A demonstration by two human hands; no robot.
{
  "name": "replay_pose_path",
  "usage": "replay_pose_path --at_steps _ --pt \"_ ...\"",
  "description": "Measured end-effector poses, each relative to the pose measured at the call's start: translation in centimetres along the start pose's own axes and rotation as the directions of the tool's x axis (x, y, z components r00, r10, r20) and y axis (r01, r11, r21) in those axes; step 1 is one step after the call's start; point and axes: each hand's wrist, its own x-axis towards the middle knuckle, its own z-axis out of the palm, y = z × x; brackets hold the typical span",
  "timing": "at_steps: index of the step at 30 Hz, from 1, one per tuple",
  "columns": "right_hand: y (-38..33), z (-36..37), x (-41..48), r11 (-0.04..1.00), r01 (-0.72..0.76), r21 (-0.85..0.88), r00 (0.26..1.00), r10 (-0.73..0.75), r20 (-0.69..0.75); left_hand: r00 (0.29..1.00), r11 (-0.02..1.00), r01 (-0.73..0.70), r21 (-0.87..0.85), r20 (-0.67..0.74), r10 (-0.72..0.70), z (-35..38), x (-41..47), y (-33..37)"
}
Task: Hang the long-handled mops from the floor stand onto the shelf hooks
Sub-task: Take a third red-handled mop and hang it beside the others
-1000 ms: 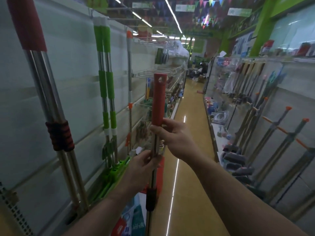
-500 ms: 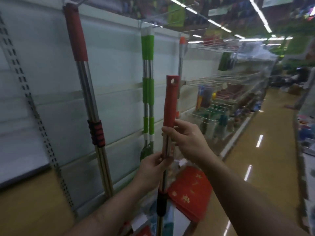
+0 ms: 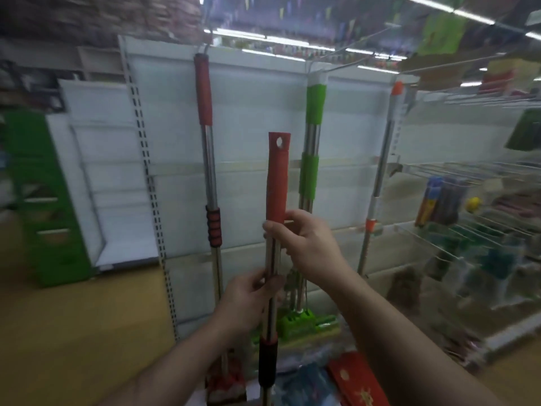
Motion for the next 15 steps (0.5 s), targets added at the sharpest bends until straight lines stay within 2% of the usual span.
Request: replay_pose_path --at_steps 8,15 --pt "-2.5 1.5 1.3 0.997 0.038 0.070 0.994 -0.045 0.102 0.994 0.999 -0.029 0.018 -0.108 0.030 -2.2 -1.5 2.2" --pt "-5.0 2.4 2.9 0.994 0.097 0.044 0.983 -0.103 0.154 0.984 0.996 -0.087 0.005 -0.153 0.087 -4.4 -0.8 2.9"
